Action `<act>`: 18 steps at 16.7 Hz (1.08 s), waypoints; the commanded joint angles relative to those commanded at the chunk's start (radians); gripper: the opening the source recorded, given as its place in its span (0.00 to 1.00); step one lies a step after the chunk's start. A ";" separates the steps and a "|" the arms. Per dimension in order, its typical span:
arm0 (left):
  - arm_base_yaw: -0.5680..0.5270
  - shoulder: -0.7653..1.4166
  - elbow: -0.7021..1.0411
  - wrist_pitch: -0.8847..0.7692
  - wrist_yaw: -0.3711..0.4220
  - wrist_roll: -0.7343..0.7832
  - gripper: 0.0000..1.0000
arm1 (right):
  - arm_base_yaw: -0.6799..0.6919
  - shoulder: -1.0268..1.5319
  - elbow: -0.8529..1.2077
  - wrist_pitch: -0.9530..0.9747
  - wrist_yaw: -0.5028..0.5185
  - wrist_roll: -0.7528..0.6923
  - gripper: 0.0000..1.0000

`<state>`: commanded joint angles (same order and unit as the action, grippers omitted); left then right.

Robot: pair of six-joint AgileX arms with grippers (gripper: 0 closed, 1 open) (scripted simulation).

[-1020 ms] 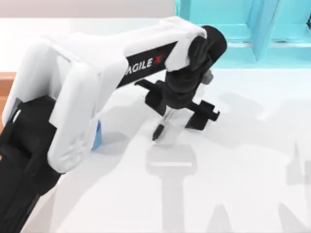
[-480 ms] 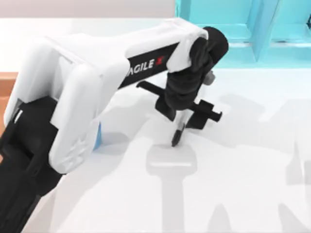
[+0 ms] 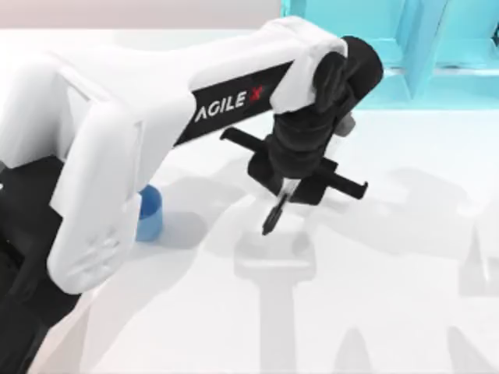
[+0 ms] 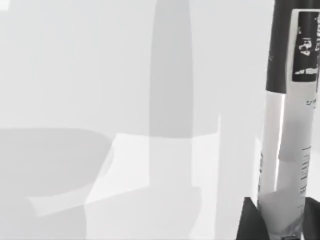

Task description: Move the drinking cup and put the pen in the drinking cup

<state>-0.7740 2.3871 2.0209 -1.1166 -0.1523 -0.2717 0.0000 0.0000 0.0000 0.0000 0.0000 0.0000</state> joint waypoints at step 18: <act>-0.046 -0.330 -0.265 0.044 -0.006 -0.073 0.00 | 0.000 0.000 0.000 0.000 0.000 0.000 1.00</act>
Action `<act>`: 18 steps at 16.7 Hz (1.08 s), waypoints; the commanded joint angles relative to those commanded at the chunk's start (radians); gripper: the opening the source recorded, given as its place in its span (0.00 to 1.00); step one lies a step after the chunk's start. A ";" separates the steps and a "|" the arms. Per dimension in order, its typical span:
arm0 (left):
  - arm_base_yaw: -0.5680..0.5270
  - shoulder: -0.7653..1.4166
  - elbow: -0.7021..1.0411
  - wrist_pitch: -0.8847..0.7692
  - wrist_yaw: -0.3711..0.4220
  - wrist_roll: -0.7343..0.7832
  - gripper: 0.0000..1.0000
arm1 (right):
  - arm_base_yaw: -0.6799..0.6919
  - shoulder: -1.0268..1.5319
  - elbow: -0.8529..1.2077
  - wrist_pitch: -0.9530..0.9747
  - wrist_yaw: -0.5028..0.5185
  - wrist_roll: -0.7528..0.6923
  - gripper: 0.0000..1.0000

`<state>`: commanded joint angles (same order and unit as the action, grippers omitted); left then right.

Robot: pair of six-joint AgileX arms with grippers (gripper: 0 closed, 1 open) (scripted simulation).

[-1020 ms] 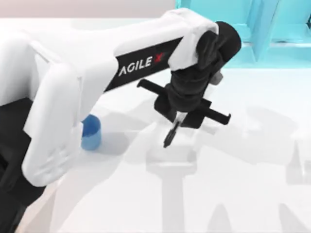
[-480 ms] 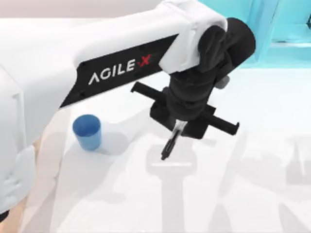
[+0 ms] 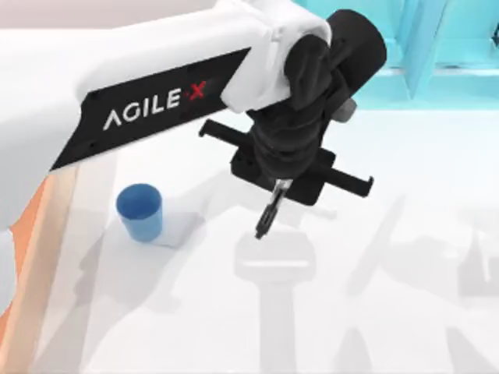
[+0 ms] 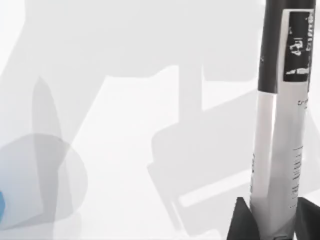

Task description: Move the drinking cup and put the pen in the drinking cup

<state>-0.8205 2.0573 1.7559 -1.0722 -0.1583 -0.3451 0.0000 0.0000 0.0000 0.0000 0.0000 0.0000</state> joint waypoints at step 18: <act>0.256 -0.493 -1.114 1.316 0.115 0.243 0.00 | 0.000 0.000 0.000 0.000 0.000 0.000 1.00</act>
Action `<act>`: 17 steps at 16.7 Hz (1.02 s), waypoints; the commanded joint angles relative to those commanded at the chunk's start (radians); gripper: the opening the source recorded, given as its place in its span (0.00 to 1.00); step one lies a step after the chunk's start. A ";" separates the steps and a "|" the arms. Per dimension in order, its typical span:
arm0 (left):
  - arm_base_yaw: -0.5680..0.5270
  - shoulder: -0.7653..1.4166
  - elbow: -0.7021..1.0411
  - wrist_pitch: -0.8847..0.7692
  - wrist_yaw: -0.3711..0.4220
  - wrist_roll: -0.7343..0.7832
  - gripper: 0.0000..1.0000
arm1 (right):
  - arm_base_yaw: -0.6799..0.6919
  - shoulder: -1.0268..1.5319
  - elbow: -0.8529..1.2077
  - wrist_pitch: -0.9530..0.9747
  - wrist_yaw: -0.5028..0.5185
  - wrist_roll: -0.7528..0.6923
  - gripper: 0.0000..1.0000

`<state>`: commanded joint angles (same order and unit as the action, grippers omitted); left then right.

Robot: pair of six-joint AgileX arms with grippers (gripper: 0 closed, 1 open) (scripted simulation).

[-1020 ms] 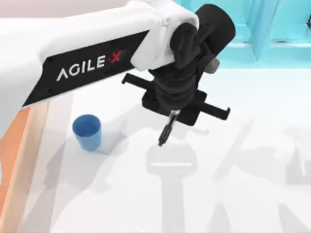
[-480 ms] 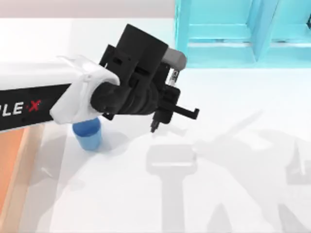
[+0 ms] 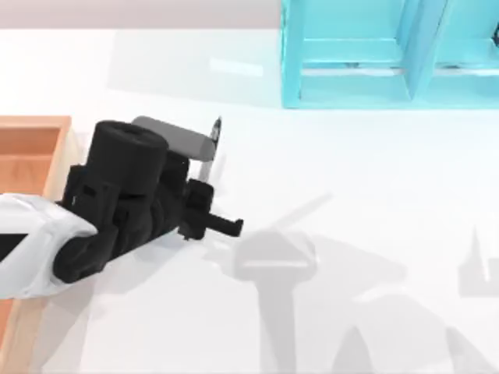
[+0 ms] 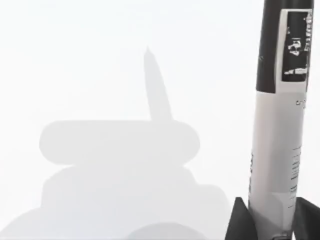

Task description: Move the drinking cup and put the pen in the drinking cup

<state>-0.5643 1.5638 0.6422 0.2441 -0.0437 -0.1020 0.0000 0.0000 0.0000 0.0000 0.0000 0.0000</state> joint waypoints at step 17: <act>0.147 -0.477 -0.545 0.881 -0.024 0.131 0.00 | 0.000 0.000 0.000 0.000 0.000 0.000 1.00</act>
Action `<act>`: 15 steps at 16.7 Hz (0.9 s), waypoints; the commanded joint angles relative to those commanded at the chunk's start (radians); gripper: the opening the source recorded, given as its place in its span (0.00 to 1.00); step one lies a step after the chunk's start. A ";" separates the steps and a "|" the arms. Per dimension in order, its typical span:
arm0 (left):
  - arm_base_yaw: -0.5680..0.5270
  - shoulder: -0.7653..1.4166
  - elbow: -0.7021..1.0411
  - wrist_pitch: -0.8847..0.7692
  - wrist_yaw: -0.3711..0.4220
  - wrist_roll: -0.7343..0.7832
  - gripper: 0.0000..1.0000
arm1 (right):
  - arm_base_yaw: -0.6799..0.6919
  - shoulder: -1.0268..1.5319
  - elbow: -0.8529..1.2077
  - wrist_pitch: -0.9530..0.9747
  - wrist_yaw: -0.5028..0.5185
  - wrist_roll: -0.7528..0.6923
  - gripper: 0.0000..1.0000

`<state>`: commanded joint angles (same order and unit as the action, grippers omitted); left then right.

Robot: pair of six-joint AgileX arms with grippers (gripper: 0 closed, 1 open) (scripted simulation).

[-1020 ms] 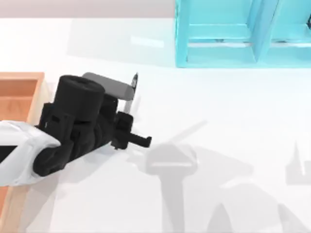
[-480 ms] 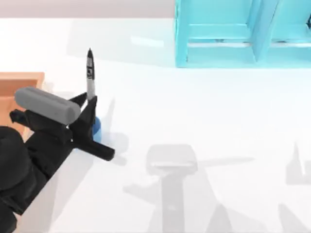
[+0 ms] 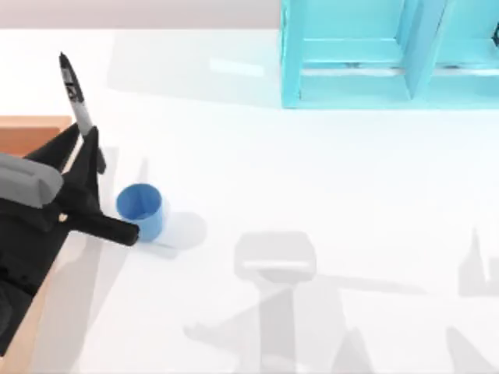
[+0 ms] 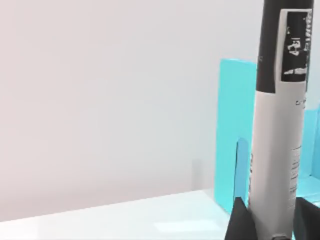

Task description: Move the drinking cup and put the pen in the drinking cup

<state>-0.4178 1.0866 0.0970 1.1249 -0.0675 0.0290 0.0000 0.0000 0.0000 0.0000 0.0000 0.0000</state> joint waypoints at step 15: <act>0.012 0.361 0.108 0.245 0.020 -0.001 0.00 | 0.000 0.000 0.000 0.000 0.000 0.000 1.00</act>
<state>-0.4055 1.4472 0.2054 1.3698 -0.0471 0.0281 0.0000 0.0000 0.0000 0.0000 0.0000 0.0000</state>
